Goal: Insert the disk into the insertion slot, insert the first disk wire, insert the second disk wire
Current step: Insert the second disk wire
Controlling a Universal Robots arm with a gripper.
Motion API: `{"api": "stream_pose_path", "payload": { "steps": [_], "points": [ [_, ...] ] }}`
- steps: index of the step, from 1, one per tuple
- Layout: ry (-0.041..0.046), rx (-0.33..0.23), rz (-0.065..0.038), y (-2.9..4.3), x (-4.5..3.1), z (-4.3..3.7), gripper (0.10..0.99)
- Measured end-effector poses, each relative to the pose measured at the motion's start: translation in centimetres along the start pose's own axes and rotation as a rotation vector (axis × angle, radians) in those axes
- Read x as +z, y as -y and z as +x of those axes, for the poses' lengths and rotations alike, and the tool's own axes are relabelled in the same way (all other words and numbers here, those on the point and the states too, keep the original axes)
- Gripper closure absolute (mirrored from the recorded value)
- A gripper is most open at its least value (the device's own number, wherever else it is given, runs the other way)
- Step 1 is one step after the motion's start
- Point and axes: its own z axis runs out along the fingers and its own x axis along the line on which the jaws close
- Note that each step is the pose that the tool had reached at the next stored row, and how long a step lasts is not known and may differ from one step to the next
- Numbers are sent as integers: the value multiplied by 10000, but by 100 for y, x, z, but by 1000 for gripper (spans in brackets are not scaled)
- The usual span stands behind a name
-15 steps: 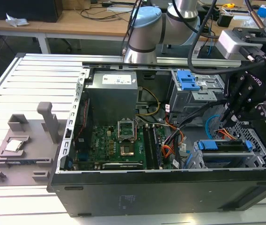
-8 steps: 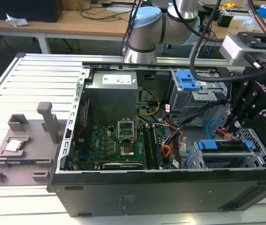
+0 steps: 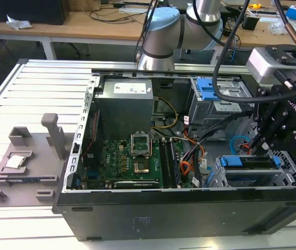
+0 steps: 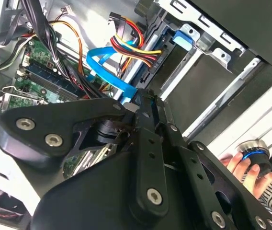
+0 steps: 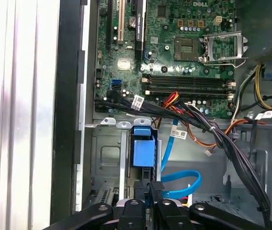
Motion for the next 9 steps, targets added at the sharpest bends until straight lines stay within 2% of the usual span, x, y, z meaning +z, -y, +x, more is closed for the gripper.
{"api": "stream_pose_path", "payload": {
  "steps": [6, 9],
  "points": [
    [2, 0, 0, 4, 78, 0, 922],
    [34, -4, 1, 16, 106, 0, 922]
  ]
}}
